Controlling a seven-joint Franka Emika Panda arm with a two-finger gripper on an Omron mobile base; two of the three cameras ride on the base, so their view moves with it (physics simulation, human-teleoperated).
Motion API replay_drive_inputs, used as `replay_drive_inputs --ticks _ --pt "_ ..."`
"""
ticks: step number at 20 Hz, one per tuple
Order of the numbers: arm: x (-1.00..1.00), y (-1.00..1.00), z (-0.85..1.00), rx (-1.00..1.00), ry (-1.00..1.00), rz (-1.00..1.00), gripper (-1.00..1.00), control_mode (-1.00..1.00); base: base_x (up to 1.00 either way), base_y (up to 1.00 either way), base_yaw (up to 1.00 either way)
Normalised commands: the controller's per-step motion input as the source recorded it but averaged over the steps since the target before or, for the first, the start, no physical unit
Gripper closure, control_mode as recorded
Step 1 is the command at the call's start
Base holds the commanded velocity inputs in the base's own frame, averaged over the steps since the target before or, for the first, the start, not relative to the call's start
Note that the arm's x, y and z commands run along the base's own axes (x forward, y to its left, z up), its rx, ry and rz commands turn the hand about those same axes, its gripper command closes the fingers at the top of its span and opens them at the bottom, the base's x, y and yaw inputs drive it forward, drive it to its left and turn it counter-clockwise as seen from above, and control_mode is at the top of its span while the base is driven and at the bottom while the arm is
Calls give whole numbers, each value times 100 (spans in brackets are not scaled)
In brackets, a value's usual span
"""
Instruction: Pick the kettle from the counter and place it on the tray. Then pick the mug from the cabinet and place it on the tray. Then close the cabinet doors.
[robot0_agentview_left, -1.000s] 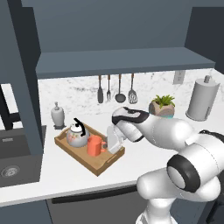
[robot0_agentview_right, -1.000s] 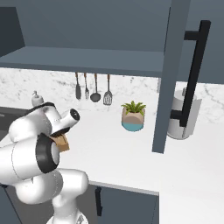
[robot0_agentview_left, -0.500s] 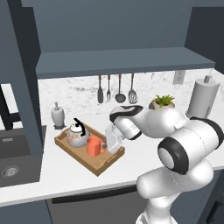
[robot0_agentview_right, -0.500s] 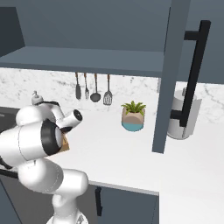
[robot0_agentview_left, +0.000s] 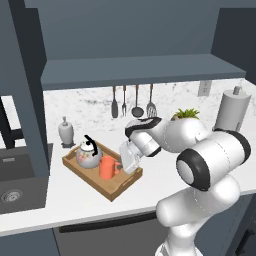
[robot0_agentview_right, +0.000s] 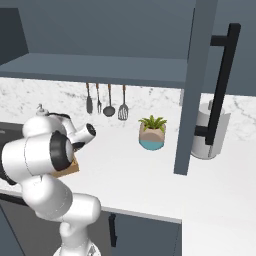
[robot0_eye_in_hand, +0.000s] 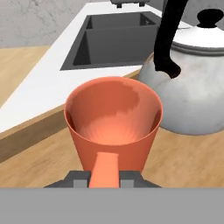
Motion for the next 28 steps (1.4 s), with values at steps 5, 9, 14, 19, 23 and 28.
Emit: replay_drive_inputs --ticks 5,9,14,19,23,28 --pt "-5 8 -17 -2 0 3 -100 -100 0 0 0" --pt "-12 8 -16 -3 0 1 -100 -100 0 0 0" --pt "-1 4 -3 0 -1 0 -100 -100 0 0 0" --pt "-2 -1 4 0 -7 0 -100 -100 0 0 0" --pt "-28 -23 28 0 -11 -5 -100 -100 0 0 0" --pt "-66 -21 43 0 -13 -11 -100 -100 0 0 0"
